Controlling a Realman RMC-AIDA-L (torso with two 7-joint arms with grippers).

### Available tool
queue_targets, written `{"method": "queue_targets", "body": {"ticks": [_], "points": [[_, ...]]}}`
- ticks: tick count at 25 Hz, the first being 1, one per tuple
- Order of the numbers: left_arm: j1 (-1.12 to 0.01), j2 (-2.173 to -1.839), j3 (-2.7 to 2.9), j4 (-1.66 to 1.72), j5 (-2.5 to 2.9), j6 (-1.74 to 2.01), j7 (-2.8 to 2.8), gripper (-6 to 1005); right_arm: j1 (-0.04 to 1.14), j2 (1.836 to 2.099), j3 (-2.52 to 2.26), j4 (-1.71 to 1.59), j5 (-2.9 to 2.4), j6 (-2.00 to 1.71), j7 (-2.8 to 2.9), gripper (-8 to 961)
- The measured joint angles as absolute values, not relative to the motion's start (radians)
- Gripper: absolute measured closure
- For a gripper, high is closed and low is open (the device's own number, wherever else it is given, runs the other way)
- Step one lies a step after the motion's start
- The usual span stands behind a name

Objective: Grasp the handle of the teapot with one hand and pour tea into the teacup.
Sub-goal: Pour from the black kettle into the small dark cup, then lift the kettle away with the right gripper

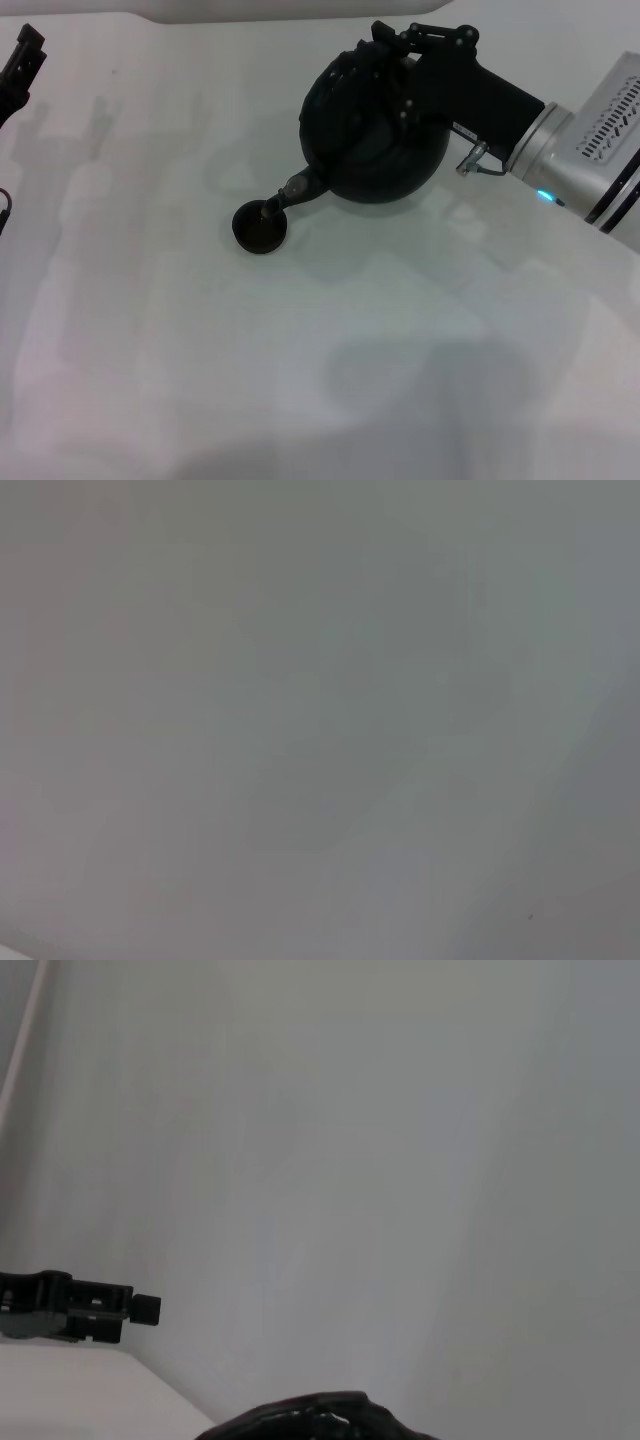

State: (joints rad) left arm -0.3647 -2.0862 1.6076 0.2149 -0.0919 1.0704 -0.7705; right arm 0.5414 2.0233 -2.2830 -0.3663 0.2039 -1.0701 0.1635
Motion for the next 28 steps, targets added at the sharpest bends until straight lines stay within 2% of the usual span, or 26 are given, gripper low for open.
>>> {"method": "queue_targets", "body": {"ticks": [28], "points": [[-0.367, -2.088, 1.608, 0.215, -0.09, 1.065, -0.778, 138, 0.545, 2.026, -2.278, -0.375, 0.213, -1.07, 0.064, 796]]}}
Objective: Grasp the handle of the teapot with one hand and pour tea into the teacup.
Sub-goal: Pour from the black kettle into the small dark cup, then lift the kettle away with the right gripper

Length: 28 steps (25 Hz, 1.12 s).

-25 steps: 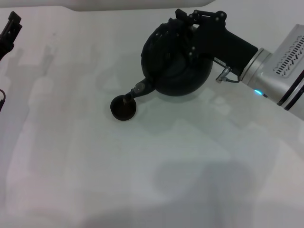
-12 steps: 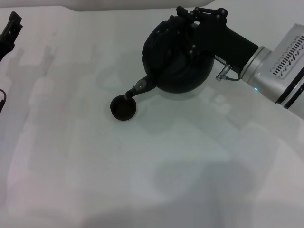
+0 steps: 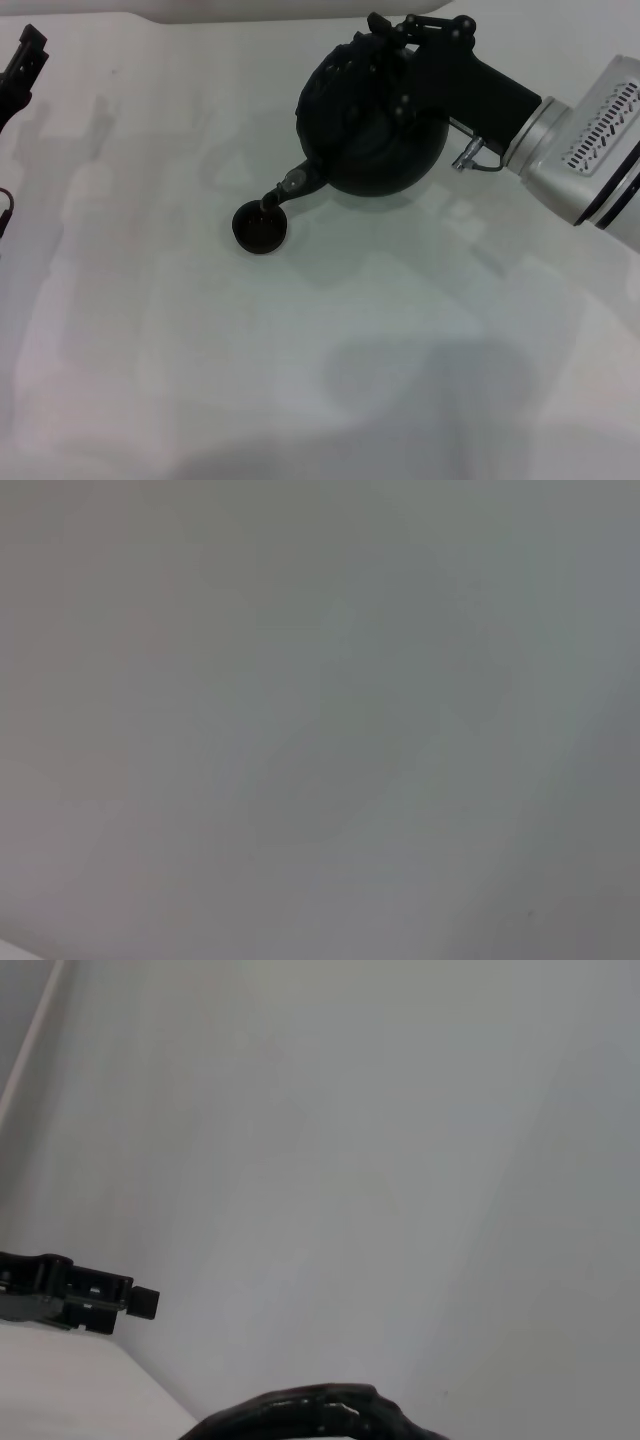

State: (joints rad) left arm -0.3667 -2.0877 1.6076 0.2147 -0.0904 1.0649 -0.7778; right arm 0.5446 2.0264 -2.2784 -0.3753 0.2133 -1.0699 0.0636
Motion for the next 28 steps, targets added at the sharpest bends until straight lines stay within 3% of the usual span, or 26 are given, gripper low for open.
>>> {"method": "queue_targets", "body": {"ticks": [28], "points": [[-0.379, -2.086, 1.618, 0.215, -0.095, 1.044, -0.777, 137, 0.545, 2.028, -2.277, -0.399, 0.221, -1.06, -0.041, 805]]}}
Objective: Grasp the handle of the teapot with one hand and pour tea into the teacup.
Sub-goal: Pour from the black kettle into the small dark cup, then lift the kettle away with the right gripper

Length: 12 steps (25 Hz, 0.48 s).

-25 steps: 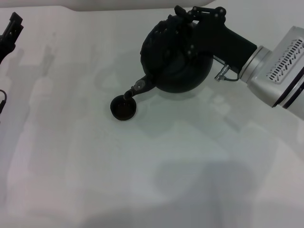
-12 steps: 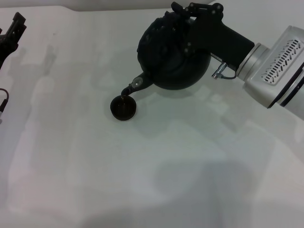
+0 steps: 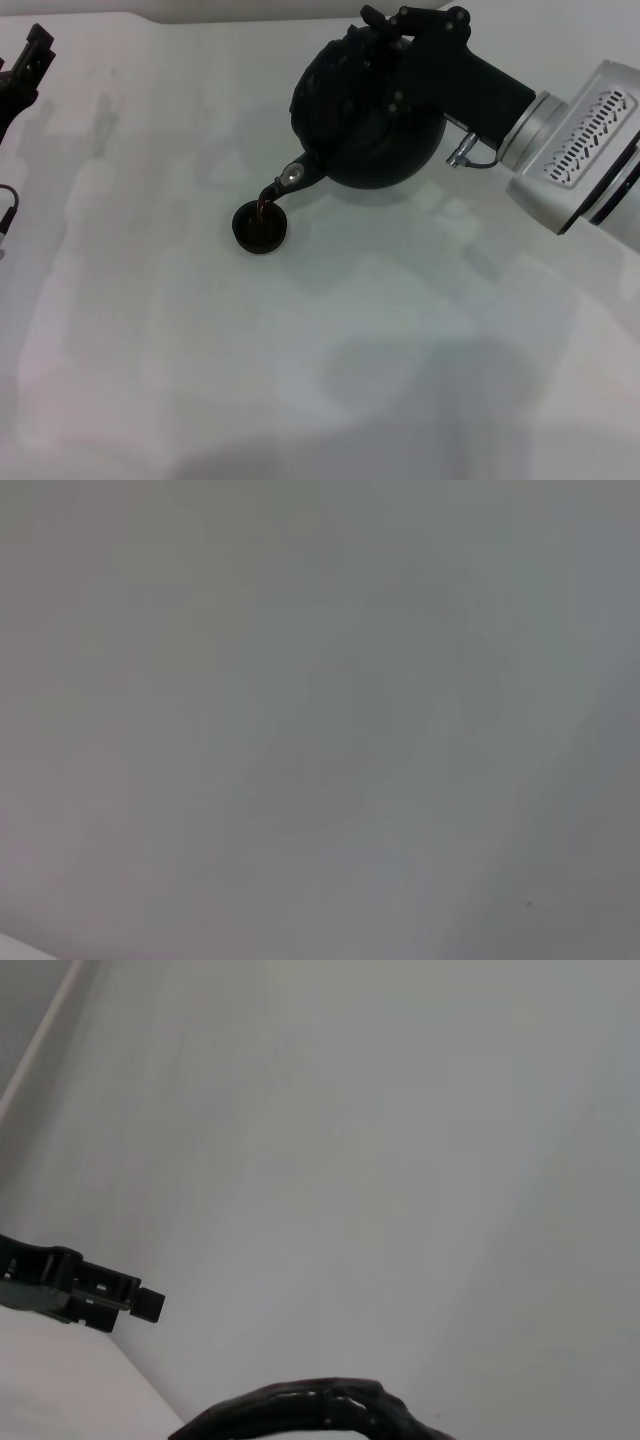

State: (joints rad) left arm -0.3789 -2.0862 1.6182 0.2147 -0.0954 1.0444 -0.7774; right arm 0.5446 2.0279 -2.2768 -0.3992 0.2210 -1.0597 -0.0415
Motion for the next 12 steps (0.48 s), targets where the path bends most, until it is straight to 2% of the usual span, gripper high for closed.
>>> {"method": "queue_targets", "body": {"ticks": [12], "points": [[-0.379, -2.086, 1.618, 0.215, -0.095, 1.041, -0.778, 138, 0.546, 2.028, -2.281, -0.4, 0.221, -1.056, -0.085, 812]]}}
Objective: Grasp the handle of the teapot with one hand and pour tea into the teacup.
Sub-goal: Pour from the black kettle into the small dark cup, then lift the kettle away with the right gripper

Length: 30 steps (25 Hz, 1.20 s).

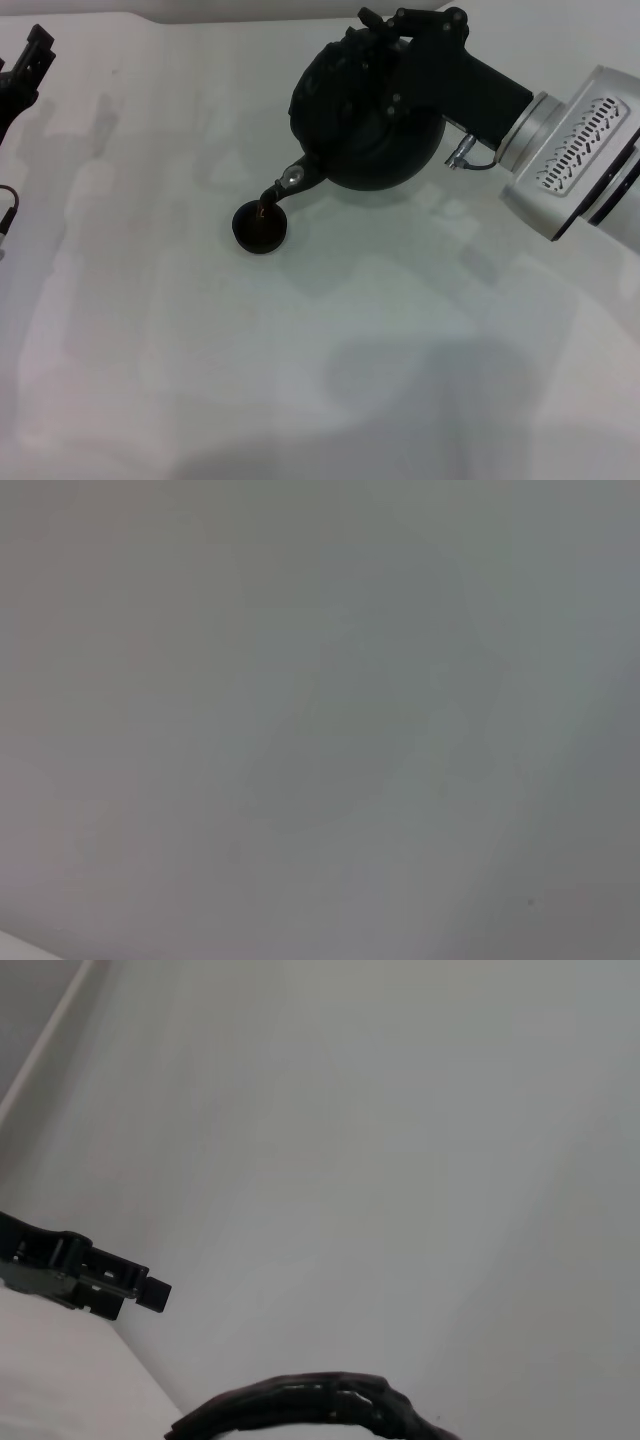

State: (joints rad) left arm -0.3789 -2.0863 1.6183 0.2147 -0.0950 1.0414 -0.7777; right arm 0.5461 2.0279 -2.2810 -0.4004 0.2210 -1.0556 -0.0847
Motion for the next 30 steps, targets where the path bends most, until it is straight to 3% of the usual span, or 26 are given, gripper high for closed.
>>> {"method": "queue_targets", "body": {"ticks": [30], "points": [[-0.387, -2.086, 1.618, 0.215, -0.097, 1.021, -0.781, 137, 0.546, 2.028, -2.276, -0.4, 0.225, -1.049, -0.127, 817]]}}
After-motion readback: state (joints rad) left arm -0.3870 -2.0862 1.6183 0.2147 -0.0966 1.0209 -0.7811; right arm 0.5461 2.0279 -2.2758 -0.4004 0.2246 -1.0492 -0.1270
